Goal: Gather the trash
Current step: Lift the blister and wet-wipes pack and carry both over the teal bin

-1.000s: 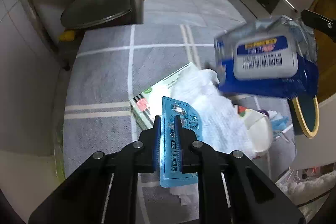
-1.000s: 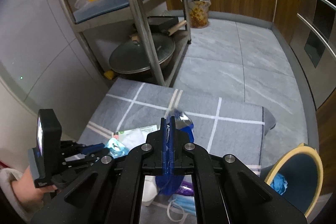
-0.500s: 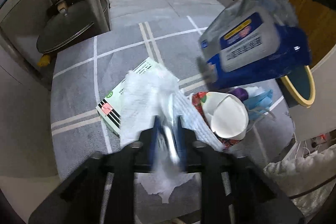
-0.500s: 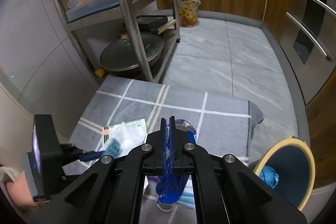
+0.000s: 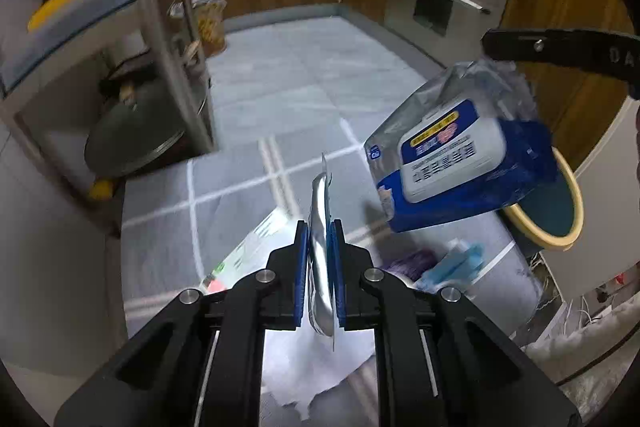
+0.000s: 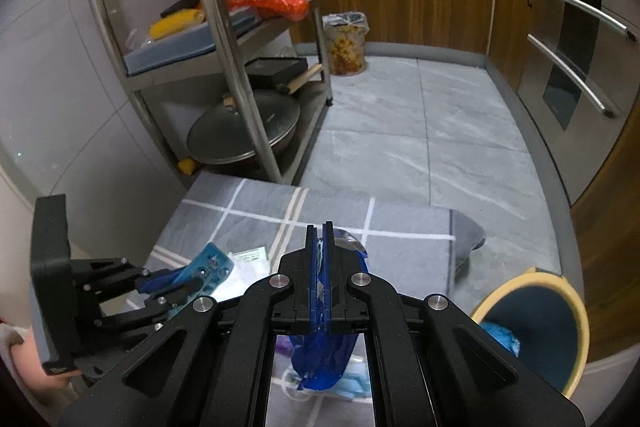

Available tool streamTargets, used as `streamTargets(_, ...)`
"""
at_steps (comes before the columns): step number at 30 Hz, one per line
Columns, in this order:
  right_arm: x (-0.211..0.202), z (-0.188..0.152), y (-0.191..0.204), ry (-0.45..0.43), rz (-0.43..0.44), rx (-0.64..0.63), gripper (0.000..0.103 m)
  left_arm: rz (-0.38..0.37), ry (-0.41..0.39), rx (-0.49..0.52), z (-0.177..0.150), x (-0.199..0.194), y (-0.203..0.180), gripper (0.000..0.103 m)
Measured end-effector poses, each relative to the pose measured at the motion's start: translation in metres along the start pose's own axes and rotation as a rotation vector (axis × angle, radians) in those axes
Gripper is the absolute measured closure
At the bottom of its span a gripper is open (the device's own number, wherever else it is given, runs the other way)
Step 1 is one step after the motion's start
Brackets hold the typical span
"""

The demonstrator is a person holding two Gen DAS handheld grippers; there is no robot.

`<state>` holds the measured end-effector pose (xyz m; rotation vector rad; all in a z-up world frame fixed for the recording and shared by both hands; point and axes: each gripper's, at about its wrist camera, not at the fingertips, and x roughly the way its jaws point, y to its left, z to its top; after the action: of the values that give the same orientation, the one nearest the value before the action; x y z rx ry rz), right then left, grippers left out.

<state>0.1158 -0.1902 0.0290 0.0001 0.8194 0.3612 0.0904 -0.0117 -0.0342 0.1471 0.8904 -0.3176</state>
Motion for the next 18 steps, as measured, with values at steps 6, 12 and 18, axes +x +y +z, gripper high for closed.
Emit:
streamTargets(6,-0.026,-0.002,-0.038,-0.044,-0.029,0.048,0.100,-0.029,-0.050,0.049,0.022,-0.001,-0.036,0.092)
streamTargets(12,-0.062,-0.014,-0.088,-0.104,-0.089,0.101,0.100,-0.068,-0.072,0.120,0.038,0.007,-0.083,0.092)
streamTargets(18,-0.096,-0.033,-0.137,-0.147,-0.187,0.146,0.100,-0.120,-0.083,0.176,0.050,0.018,-0.130,0.092)
